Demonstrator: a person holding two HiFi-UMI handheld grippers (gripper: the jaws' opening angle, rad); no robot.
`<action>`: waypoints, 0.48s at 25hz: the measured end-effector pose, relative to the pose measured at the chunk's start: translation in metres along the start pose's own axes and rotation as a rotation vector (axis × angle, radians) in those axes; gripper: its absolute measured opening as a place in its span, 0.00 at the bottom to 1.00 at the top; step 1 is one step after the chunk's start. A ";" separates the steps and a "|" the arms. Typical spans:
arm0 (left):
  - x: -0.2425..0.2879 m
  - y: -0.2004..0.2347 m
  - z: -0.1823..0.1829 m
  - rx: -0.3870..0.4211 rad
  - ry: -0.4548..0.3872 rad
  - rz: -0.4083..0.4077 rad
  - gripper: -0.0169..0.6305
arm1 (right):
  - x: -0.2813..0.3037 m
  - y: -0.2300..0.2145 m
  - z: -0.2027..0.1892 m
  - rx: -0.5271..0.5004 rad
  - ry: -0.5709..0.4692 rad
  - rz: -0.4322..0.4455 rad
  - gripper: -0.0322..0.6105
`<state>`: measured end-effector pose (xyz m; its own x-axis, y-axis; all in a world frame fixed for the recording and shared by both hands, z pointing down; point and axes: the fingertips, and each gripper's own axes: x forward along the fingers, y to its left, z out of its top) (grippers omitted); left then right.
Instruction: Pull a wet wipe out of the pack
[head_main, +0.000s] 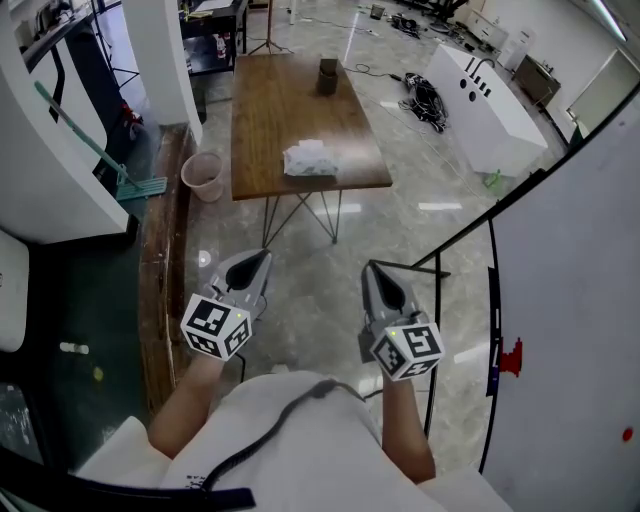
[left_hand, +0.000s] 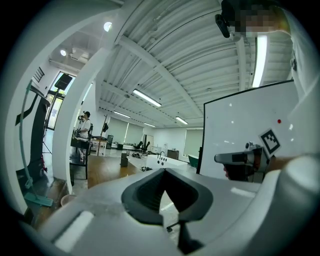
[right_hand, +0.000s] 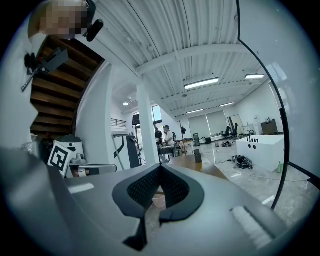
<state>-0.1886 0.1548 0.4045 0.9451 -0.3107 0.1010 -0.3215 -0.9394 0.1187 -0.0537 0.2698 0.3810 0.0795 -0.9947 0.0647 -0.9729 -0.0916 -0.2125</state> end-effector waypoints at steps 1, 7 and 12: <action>-0.001 0.002 -0.001 -0.002 0.002 -0.005 0.03 | 0.002 0.002 -0.002 0.000 0.004 -0.001 0.06; -0.006 0.018 -0.007 -0.027 0.007 -0.017 0.03 | 0.015 0.012 -0.008 -0.005 0.033 -0.004 0.06; -0.008 0.033 -0.010 -0.036 0.011 -0.004 0.03 | 0.026 0.018 -0.010 -0.013 0.055 0.001 0.06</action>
<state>-0.2077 0.1282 0.4172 0.9459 -0.3048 0.1112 -0.3194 -0.9348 0.1551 -0.0713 0.2430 0.3887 0.0671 -0.9907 0.1184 -0.9758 -0.0899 -0.1994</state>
